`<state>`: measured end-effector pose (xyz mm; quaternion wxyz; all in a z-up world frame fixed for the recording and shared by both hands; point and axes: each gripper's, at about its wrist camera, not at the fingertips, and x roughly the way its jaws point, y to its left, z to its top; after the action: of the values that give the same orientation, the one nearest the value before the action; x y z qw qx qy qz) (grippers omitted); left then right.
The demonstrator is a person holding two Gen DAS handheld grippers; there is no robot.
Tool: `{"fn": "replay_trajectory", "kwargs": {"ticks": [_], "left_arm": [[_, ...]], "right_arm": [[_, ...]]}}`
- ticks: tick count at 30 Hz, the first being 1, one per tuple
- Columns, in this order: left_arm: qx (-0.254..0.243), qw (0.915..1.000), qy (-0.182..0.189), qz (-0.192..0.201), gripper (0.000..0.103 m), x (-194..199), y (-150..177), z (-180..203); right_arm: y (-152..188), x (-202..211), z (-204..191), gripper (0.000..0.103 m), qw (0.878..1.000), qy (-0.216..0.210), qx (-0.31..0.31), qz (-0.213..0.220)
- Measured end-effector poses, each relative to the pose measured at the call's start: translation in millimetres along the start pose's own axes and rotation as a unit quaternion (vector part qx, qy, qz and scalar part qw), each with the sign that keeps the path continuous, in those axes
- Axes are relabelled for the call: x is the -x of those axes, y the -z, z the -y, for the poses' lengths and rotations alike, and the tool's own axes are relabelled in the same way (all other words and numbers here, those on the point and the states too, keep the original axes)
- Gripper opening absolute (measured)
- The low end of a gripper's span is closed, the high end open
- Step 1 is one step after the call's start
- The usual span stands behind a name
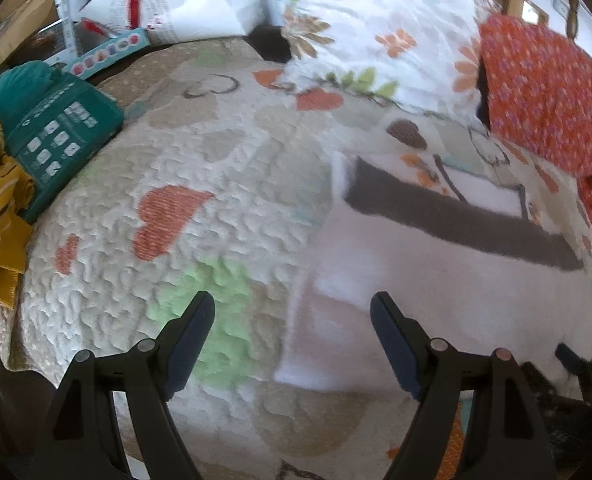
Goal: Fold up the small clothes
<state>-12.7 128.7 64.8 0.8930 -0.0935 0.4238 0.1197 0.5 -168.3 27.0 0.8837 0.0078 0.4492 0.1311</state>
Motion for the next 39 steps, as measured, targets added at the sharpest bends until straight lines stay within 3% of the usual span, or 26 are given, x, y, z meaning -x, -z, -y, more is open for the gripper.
{"fn": "replay_trajectory", "kwargs": {"ticks": [2, 5, 10, 15, 21, 27, 29, 31, 36, 39], "left_arm": [[0.025, 0.9995, -0.015, 0.016, 0.079, 6.8, -7.5, -17.9], [0.06, 0.9975, -0.026, 0.028, 0.081, 13.6, -16.6, -42.2], [0.132, 0.9908, -0.019, 0.024, 0.081, 16.3, -25.0, -86.8], [0.191, 0.981, -0.022, 0.025, 0.082, 19.2, -26.7, -126.1], [0.243, 0.9698, -0.008, 0.021, 0.083, 21.2, -23.7, -155.4], [0.244, 0.9693, -0.007, 0.025, 0.084, 23.8, -24.0, -158.5], [0.247, 0.9688, -0.007, 0.021, 0.084, 22.7, -23.2, -159.4], [0.251, 0.9678, -0.005, 0.015, 0.084, 21.2, -21.9, -159.4], [0.236, 0.9717, -0.003, 0.016, 0.084, 21.5, -21.1, -143.8], [0.213, 0.977, 0.007, 0.011, 0.084, 19.0, -21.4, -123.4]], "right_arm": [[-7.6, 15.5, -2.8, 0.084, 0.999, -0.028, -0.004, 0.016], [-17.7, 30.4, -25.5, 0.078, 0.998, -0.042, 0.042, 0.032], [-11.7, 9.4, -97.4, 0.065, 0.987, -0.093, 0.132, -0.007], [2.0, -11.0, -175.8, 0.065, 0.967, -0.094, 0.236, -0.008], [5.5, -43.6, -225.0, 0.061, 0.951, -0.026, 0.307, 0.005], [-7.9, -56.7, -251.7, 0.043, 0.951, -0.011, 0.308, 0.014], [-12.4, -58.9, -258.5, 0.018, 0.952, -0.012, 0.306, 0.014], [-20.7, -57.0, -254.7, 0.011, 0.959, -0.026, 0.281, 0.007], [-62.3, -24.4, -190.5, 0.008, 0.986, -0.079, 0.143, 0.018], [-89.3, 9.3, -116.0, 0.008, 0.995, -0.081, 0.04, 0.048]]}}
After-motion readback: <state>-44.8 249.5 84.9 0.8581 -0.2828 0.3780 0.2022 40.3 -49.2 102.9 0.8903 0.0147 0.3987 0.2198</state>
